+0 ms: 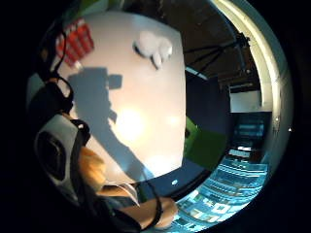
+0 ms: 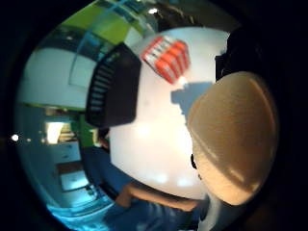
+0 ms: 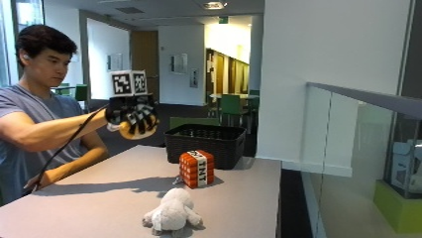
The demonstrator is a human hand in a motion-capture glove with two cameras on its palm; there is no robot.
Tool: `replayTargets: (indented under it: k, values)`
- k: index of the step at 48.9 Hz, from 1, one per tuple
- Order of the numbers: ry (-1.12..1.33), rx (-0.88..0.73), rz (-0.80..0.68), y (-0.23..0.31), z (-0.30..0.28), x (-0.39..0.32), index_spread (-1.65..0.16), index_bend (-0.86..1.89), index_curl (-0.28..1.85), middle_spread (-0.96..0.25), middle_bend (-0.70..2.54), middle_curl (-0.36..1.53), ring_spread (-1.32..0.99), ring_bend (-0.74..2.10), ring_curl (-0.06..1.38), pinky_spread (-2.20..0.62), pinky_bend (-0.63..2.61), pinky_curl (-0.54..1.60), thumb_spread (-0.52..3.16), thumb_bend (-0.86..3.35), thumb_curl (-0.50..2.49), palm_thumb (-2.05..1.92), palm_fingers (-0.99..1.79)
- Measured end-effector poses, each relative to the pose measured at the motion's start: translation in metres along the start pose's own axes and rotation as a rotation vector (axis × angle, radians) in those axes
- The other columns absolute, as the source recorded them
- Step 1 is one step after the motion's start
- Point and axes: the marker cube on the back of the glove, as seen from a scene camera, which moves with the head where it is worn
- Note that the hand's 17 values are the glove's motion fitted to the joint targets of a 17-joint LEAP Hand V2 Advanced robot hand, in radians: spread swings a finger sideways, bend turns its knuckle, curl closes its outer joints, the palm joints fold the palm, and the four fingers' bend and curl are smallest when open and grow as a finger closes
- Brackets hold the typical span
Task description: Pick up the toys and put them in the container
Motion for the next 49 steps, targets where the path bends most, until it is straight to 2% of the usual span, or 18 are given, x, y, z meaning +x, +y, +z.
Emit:
replayTargets:
  k: [6,11,14,20,24,31,36,39,42,44,49]
  values:
    - [-0.032,0.11,-0.031,-0.04,-0.069,-0.068,-0.39,0.26,0.25,-0.41,0.53,0.47,-0.42,1.11,0.43,-0.43,1.03,0.35,0.85,0.23,0.64,0.7,1.07]
    - [-0.07,0.153,-0.073,-0.065,-0.102,-0.131,-0.39,0.25,0.27,-0.43,0.52,0.49,-0.42,1.1,0.44,-0.43,1.02,0.36,0.81,0.21,0.68,0.7,1.08]
    - [-0.088,0.174,-0.107,-0.081,-0.114,-0.177,-0.39,0.24,0.28,-0.44,0.51,0.5,-0.42,1.1,0.44,-0.44,1.01,0.37,0.79,0.21,0.7,0.7,1.09]
    - [-0.099,0.197,-0.287,-0.1,-0.116,-0.265,-0.4,0.23,0.3,-0.46,0.5,0.52,-0.43,1.09,0.45,-0.44,1.01,0.38,0.76,0.19,0.74,0.7,1.08]
    - [-0.113,0.185,-0.239,-0.109,-0.109,-0.296,-0.4,0.22,0.32,-0.46,0.49,0.53,-0.43,1.09,0.45,-0.44,0.99,0.38,0.75,0.19,0.77,0.71,1.09]
    - [-0.055,0.196,-0.354,-0.116,-0.085,-0.319,-0.4,0.19,0.35,-0.47,0.47,0.56,-0.43,1.09,0.46,-0.44,0.99,0.39,0.73,0.17,0.81,0.7,1.09]
    - [-0.146,0.131,-0.193,-0.12,-0.073,-0.338,-0.4,0.1,0.33,-0.48,0.46,0.58,-0.43,1.1,0.47,-0.45,1.01,0.4,0.74,0.12,0.82,0.65,1.04]
    - [-0.123,0.091,-0.223,-0.126,-0.061,-0.32,-0.4,0.05,0.3,-0.47,0.41,0.58,-0.43,1.13,0.48,-0.45,1.06,0.42,0.77,0.08,0.81,0.6,0.96]
    - [-0.022,0.046,-0.322,-0.123,-0.049,-0.32,-0.38,0.01,0.26,-0.43,0.38,0.58,-0.41,1.17,0.49,-0.45,1.08,0.42,0.88,0.01,0.77,0.48,0.86]
    - [-0.012,0.021,-0.346,-0.118,-0.047,-0.329,-0.36,-0.07,0.21,-0.34,0.27,0.56,-0.38,1.19,0.5,-0.42,1.17,0.45,0.96,-0.16,0.65,0.16,0.63]
    - [-0.005,0.036,-0.251,-0.126,-0.053,-0.317,-0.34,-0.03,0.15,-0.2,0.17,0.53,-0.31,1.17,0.49,-0.34,1.32,0.48,0.92,-0.17,0.54,-0.14,0.3]
